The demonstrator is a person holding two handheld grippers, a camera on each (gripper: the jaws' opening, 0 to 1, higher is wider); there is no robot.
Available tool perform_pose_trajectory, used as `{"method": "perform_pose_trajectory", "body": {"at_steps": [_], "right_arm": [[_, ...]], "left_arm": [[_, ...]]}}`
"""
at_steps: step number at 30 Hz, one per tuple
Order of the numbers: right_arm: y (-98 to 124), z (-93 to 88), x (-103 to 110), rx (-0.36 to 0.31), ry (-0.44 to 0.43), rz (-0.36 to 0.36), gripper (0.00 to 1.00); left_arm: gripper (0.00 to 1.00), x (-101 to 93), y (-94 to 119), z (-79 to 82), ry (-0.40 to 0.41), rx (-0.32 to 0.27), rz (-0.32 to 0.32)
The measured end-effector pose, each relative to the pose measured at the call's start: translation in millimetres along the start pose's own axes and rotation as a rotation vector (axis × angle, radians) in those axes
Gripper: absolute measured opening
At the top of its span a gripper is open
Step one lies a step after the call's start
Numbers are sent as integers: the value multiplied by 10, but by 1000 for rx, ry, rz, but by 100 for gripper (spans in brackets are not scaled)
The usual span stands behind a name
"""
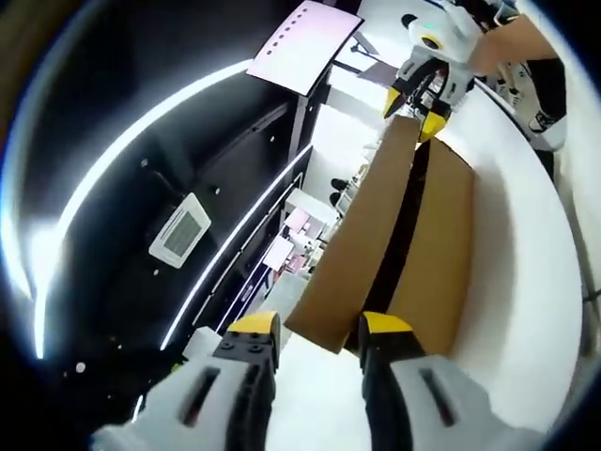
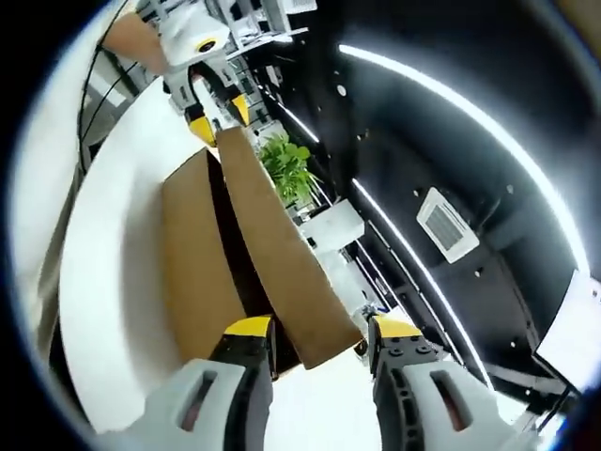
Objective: Operate the shoe box by opening the lid, removing the specified soft item, and placing it in the target area until the item is outside and the box remains undamaged.
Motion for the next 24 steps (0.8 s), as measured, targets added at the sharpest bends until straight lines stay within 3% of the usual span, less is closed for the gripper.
{"method": "perform_pose_trajectory", "body": {"at_steps": [6, 11, 24], "right_arm": [[0, -65, 1, 6, -289, -54, 35], [-9, -90, 3, 23, -425, -64, 34], [-116, -36, -6, 25, -449, -220, 36]], "left_arm": [[34, 29, 9, -3, 47, 5, 26], [32, 48, -2, -33, 136, 16, 34], [32, 110, -65, -17, 250, -7, 60]]}}
Point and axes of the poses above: the point that each gripper's makers call its tool centre point, and the gripper's own axes: y roughly backward along the fingers, x roughly to its left, z roughly out of its top, the point moved 7 cm from there along y, roughly backward along the fingers, and after that the axes turned 9 degrees about -x, right-handed, at the moved point
